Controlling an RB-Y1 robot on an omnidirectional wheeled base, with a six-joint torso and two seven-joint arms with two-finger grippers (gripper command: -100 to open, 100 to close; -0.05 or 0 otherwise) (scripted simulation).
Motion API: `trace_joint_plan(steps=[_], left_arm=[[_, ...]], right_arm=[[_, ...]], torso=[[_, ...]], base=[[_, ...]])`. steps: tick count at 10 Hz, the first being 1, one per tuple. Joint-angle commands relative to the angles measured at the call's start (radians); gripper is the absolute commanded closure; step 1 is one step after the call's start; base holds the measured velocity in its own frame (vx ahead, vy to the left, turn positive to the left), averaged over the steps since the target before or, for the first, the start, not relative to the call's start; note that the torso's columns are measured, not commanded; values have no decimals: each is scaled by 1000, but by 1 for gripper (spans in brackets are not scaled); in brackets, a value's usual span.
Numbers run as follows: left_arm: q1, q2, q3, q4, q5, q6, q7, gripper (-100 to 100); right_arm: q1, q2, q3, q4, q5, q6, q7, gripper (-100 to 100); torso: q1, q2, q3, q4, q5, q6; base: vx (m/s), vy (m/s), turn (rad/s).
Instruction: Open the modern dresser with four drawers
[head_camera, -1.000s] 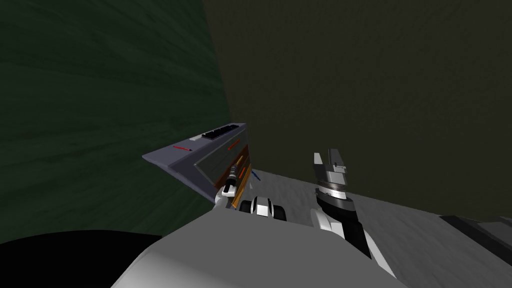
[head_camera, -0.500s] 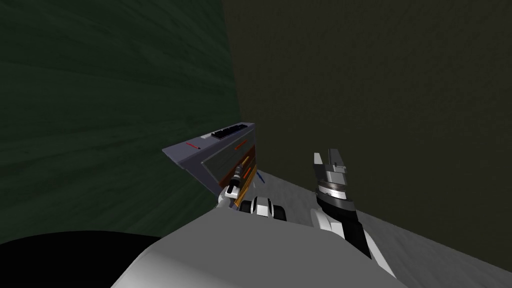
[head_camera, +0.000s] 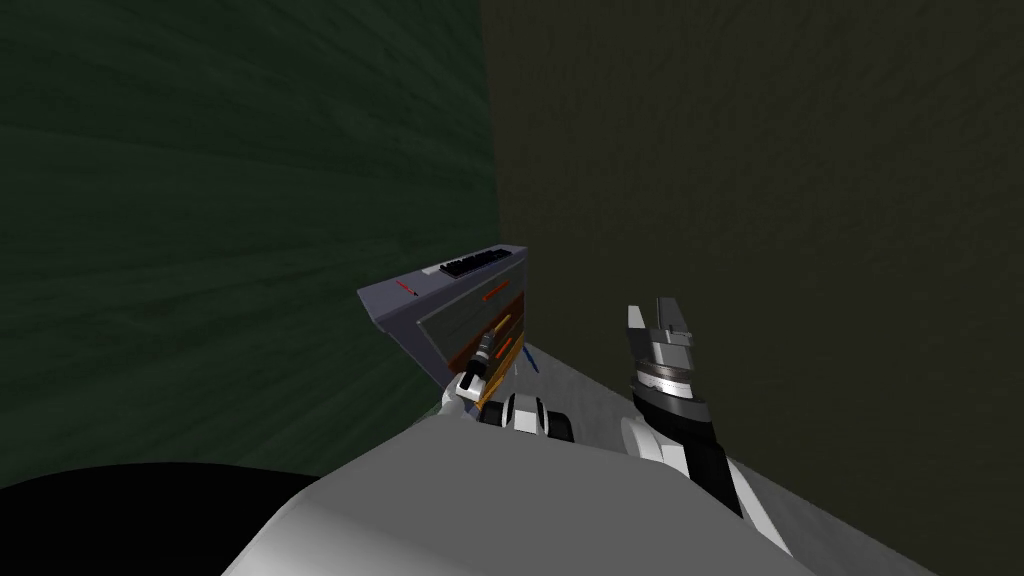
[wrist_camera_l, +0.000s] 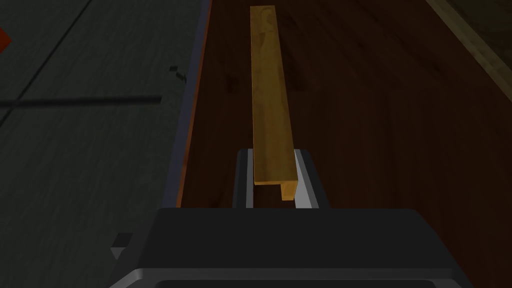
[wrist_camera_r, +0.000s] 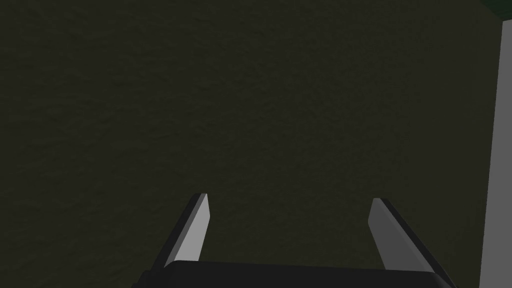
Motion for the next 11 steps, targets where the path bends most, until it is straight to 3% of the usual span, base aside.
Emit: trace_joint_plan(steps=[1,2,3,6,11], left_arm=[[24,13,-84,-22,28,5,3,100],[24,13,-113,-22,28,5,3,100],[19,9,-98,-27,26,3,3,100],[3,-5,-107,-42,21,32,-5,100],[1,-22,-111,-39,16,42,-18,100]], right_arm=[[0,0,0,0,0,0,0,0],[0,0,0,0,0,0,0,0],[0,0,0,0,0,0,0,0],[0,0,0,0,0,0,0,0],[0,0,0,0,0,0,0,0]], torso=[[-2,0,-1,-1,-1,-2],[-3,1,0,-2,0,-2],[-2,1,1,-3,1,2],[-13,-1,0,0,-1,8],[-9,-5,-3,0,1,9]], base=[[82,-45,382],[40,-22,147],[14,-10,-6],[-91,-128,4],[-87,-132,10]])
